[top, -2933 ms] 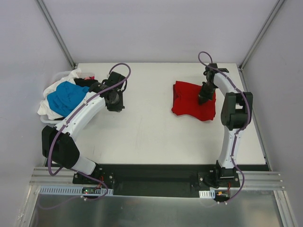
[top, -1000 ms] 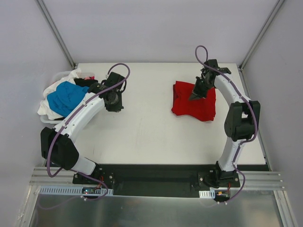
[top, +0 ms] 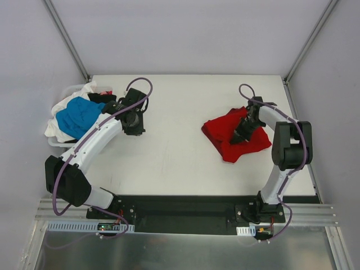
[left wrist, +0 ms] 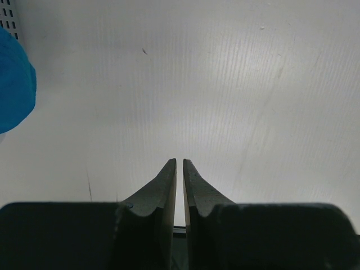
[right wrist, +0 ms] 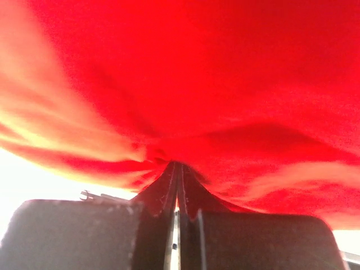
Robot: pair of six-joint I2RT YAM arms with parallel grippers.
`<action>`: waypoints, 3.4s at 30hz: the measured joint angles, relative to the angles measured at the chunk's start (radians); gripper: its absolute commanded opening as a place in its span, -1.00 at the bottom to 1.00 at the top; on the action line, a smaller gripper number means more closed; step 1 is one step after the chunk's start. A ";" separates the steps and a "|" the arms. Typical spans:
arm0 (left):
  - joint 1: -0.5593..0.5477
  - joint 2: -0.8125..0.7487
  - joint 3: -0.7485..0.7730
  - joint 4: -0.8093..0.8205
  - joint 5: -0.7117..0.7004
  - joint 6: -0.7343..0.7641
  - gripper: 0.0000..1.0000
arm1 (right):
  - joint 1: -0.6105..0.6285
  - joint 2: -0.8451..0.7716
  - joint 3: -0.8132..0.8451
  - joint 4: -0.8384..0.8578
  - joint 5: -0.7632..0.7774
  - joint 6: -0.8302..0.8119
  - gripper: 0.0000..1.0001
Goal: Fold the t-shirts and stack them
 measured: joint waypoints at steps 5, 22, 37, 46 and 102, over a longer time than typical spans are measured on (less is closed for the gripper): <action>0.000 0.004 0.000 0.000 0.000 0.000 -0.80 | 0.058 0.037 0.195 -0.063 0.032 -0.032 -0.99; 0.000 0.004 0.004 0.000 -0.002 0.001 -0.80 | 0.060 0.095 0.422 -0.117 0.125 -0.072 -0.99; 0.000 0.033 0.014 0.000 -0.001 0.004 -0.79 | 0.071 0.257 0.379 -0.136 0.135 -0.112 -0.98; 0.000 0.037 0.015 0.000 -0.001 0.005 -0.79 | 0.057 0.372 0.581 -0.190 0.119 -0.090 -0.99; 0.000 0.037 0.016 -0.001 0.000 0.004 -0.77 | -0.374 0.288 0.515 -0.150 0.280 -0.097 0.99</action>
